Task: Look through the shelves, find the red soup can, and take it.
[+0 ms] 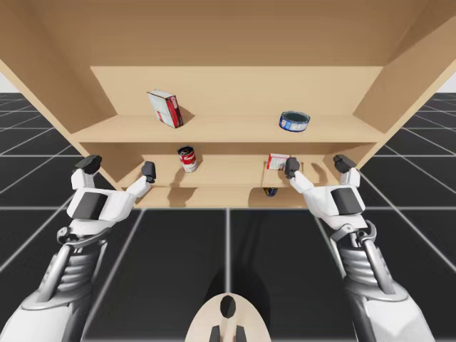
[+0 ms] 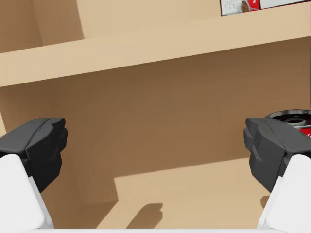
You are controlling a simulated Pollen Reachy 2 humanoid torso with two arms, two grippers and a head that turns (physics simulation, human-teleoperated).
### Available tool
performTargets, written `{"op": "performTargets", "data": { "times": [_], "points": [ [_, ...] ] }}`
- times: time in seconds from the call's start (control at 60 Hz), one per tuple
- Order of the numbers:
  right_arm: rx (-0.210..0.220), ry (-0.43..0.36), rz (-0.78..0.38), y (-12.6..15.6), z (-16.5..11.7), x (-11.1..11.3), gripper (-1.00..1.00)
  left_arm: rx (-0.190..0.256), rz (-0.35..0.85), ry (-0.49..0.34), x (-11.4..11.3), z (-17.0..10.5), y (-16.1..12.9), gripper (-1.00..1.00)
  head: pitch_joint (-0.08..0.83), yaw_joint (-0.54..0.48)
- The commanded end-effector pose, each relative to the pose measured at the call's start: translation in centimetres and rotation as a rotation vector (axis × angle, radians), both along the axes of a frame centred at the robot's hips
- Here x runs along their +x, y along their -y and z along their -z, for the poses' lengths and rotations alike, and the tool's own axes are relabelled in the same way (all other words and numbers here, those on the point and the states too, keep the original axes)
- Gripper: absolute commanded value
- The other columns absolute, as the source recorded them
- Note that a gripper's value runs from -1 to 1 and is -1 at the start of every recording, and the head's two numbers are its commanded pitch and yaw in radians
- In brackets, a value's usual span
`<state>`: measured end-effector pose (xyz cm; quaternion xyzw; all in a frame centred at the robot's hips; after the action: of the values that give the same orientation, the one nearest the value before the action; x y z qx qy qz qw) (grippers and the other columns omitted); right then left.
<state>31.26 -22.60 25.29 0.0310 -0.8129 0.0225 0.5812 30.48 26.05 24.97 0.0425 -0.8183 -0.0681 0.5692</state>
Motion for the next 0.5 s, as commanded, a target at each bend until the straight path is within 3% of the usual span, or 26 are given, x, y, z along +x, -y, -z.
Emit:
{"op": "performTargets", "data": {
  "times": [0.017, 0.2, 0.5],
  "points": [
    [0.013, -0.008, 0.006, -0.23, 0.21, -0.13, -1.0, 0.002, 0.001, -0.001, -0.01, 0.02, 0.06, -1.0, 0.014, -0.05],
    [0.022, -0.021, -0.02, -0.22, 0.06, 0.02, -1.0, 0.002, 0.004, -0.003, -0.01, 0.03, 0.12, -1.0, 0.081, -0.03],
    [-0.01, -0.023, -0.014, -0.4, 0.23, 0.05, -1.0, 0.008, 0.011, -0.008, 0.02, 0.09, 0.24, -1.0, 0.291, 0.17]
  ]
}}
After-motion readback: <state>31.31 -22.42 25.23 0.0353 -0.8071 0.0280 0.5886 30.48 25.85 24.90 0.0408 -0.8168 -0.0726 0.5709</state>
